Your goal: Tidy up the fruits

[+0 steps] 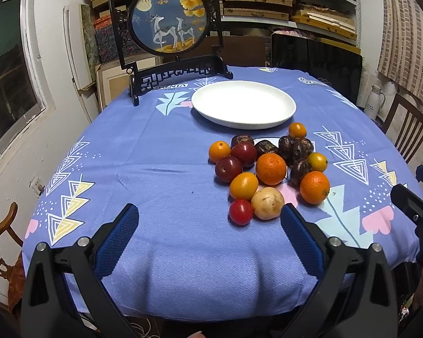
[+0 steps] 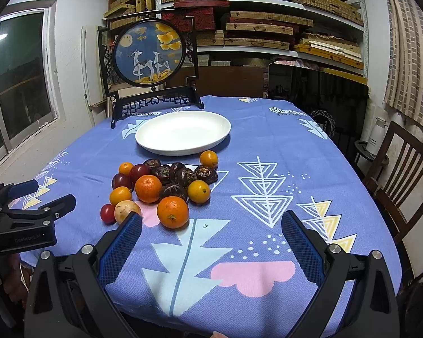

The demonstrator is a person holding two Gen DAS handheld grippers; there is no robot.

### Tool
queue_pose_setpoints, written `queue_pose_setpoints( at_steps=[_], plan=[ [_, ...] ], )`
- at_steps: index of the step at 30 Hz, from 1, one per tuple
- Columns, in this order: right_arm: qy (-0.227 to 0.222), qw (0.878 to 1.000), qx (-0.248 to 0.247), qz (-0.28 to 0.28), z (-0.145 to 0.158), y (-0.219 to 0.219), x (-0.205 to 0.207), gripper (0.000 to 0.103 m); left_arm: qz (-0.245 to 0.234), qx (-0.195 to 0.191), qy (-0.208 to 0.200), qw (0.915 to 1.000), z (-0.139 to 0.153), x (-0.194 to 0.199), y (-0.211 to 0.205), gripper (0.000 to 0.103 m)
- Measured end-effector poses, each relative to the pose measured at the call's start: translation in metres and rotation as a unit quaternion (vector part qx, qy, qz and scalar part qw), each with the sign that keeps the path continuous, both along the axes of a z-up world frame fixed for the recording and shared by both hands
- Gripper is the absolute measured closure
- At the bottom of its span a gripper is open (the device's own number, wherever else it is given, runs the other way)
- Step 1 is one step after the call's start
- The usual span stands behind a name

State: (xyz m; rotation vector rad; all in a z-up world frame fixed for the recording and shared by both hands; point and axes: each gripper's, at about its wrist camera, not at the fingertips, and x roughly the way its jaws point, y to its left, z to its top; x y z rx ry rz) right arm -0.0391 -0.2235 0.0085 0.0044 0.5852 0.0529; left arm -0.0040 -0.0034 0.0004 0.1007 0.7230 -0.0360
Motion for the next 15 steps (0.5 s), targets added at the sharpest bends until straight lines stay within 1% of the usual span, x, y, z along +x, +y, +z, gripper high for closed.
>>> queue_pose_setpoints(
  at_steps=[15],
  plan=[
    [0.006,1.0,0.005,0.008,-0.0036,0.001,-0.0004,0.004,-0.007,0.005,0.001,1.0,-0.0019,-0.0012,-0.0042,0.005]
  ],
)
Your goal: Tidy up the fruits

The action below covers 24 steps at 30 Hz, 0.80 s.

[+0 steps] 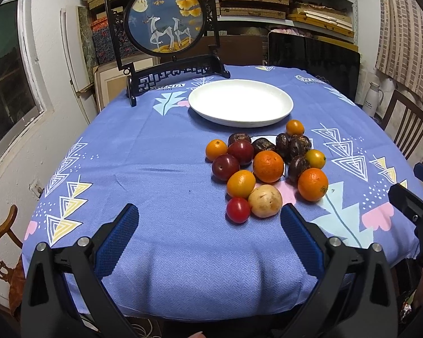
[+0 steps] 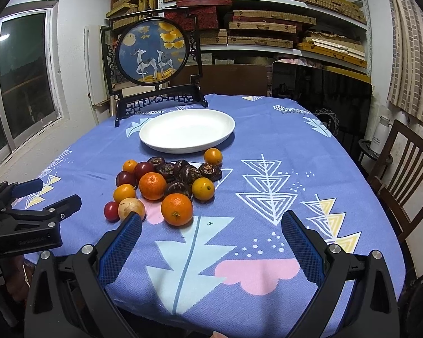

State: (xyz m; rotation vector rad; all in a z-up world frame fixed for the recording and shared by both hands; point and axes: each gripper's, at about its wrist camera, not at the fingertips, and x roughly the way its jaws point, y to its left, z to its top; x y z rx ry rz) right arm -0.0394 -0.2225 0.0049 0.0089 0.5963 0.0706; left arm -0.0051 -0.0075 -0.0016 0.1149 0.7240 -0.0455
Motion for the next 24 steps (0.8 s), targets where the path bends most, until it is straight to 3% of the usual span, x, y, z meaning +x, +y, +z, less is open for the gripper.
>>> queue_pose_setpoints(
  at_steps=[18,21,24],
  plan=[
    [-0.001,1.0,0.006,0.003,0.002,-0.004,0.0,0.004,0.001,-0.001,0.001,1.0,-0.001,0.003,-0.001,0.005],
    [0.003,1.0,0.014,-0.003,0.0,-0.01,0.003,0.004,-0.013,-0.007,0.005,0.9999,-0.011,0.01,-0.004,0.005],
    [0.005,1.0,0.022,-0.018,-0.002,-0.021,0.003,0.004,-0.043,0.011,0.023,0.9988,-0.029,0.02,-0.018,0.005]
  ],
)
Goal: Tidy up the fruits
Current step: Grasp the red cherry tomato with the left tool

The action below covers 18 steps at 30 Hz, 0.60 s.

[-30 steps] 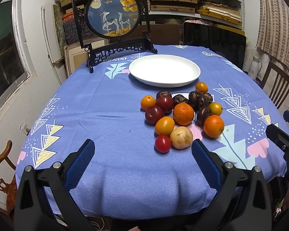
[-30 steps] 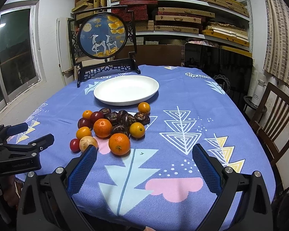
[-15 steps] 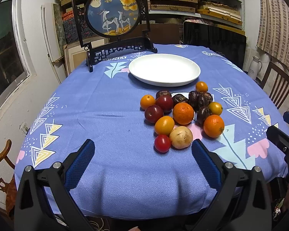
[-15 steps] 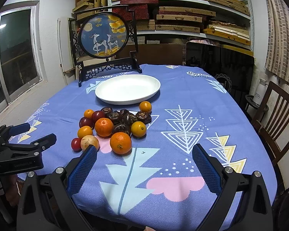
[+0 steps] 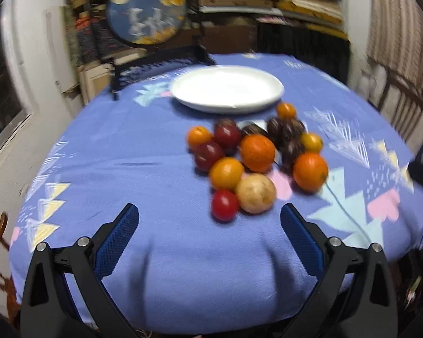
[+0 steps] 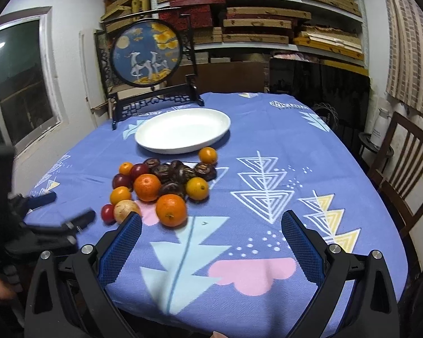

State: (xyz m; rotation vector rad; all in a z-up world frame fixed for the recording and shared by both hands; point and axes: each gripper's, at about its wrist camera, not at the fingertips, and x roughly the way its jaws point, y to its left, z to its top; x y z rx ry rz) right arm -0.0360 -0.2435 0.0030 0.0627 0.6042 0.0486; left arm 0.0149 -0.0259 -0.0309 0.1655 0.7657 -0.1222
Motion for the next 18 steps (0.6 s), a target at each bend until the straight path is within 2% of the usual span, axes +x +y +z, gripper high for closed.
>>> queue_pose_setpoints(
  at_steps=[9,13,18],
  plan=[
    [0.006,1.0,0.012,-0.026,-0.01,-0.022,0.002,0.004,-0.02,0.001,0.005,0.9998,-0.02,0.015,-0.021,0.004],
    [0.008,0.999,0.018,-0.025,-0.014,-0.028,0.003,0.004,-0.027,0.018,0.001,0.9995,-0.025,0.011,-0.013,0.004],
    [0.013,0.999,0.028,-0.028,-0.018,-0.034,0.007,0.004,-0.016,0.03,0.014,0.9993,-0.034,0.016,0.01,0.005]
  ],
)
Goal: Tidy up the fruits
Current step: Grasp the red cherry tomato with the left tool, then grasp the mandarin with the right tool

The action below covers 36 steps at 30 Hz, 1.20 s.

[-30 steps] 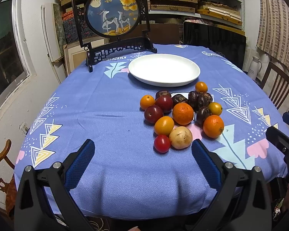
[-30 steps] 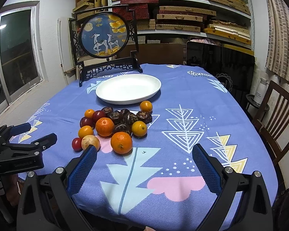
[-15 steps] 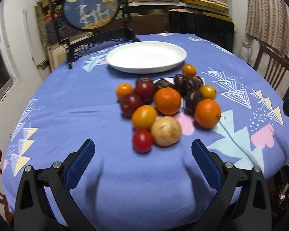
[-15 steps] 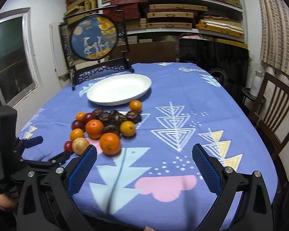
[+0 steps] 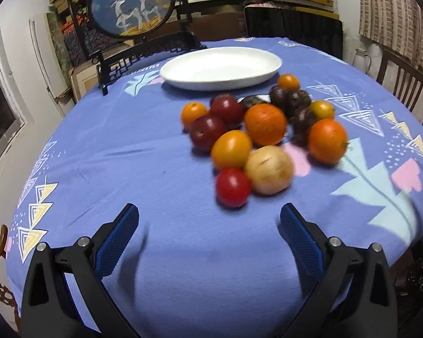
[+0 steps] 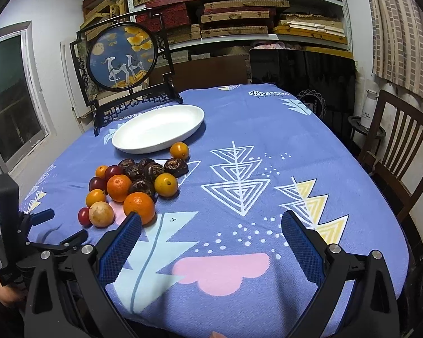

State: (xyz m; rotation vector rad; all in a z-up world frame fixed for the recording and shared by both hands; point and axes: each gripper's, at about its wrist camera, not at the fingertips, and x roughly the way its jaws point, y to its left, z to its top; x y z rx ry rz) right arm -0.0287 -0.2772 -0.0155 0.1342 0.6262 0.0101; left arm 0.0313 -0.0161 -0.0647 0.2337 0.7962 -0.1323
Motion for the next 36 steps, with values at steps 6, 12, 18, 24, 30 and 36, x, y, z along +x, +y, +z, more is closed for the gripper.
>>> queue_pose_setpoints(
  at_steps=[6,12,18,24,30,36],
  plan=[
    [0.007,1.0,-0.004,0.006,-0.004,0.004,0.004,0.004,-0.018,-0.003,0.004,0.9998,-0.009,0.011,-0.004,0.037],
    [0.009,1.0,-0.003,0.001,-0.005,0.005,0.008,0.004,-0.041,-0.023,-0.004,0.9989,-0.011,0.016,0.003,0.049],
    [0.011,1.0,-0.012,0.011,-0.006,0.013,0.011,0.004,-0.075,-0.049,0.0,0.996,-0.013,0.013,0.002,0.076],
    [0.041,0.997,-0.024,0.059,-0.016,0.038,0.025,0.007,-0.071,-0.076,-0.01,0.9946,-0.002,-0.001,0.016,0.076],
    [0.034,0.992,-0.048,0.11,-0.023,0.081,0.052,0.024,-0.068,-0.084,-0.026,0.9938,0.01,-0.011,0.021,0.076],
    [0.077,0.99,-0.048,0.105,-0.041,0.097,0.082,0.036,-0.051,-0.092,-0.017,0.9943,0.006,-0.007,0.03,0.076]
  ],
)
